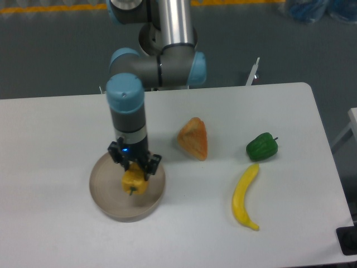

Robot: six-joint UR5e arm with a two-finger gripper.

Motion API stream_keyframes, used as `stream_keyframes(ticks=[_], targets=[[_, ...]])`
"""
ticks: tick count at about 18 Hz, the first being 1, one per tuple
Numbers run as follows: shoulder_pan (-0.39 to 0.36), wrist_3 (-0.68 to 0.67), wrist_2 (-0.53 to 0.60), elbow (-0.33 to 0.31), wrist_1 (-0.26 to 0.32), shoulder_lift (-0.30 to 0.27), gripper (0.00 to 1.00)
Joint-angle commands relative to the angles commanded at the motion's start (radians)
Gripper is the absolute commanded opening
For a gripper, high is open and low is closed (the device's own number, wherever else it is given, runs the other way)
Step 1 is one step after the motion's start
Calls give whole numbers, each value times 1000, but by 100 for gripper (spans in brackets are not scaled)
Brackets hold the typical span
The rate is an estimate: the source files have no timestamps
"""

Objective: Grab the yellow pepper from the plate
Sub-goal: 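Lift the yellow pepper off the plate and carry it toward the banana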

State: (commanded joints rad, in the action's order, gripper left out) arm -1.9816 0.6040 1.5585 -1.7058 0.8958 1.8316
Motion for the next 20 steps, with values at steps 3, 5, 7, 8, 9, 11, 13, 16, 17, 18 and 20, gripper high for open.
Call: stream_keyframes(ticks=[3,5,7,8,9,11,13,16,17,18,20], targets=[[-94,143,-2,2,0,-18,39],[-155,210,-2,14,0,-18,39],[-177,229,-2,34,3,-17,39],[-177,238,-2,38,3,-15,39],[-177,243,0,41,3,-12,39],[-177,243,2,40,2,-11,39],[-177,252,2,43,2,-11,39],[-177,263,3,31,2,-5,39],[-177,263,3,31,2,-3,39],[-177,263,3,32,2,-3,39],[-177,263,3,40,2,0,39]])
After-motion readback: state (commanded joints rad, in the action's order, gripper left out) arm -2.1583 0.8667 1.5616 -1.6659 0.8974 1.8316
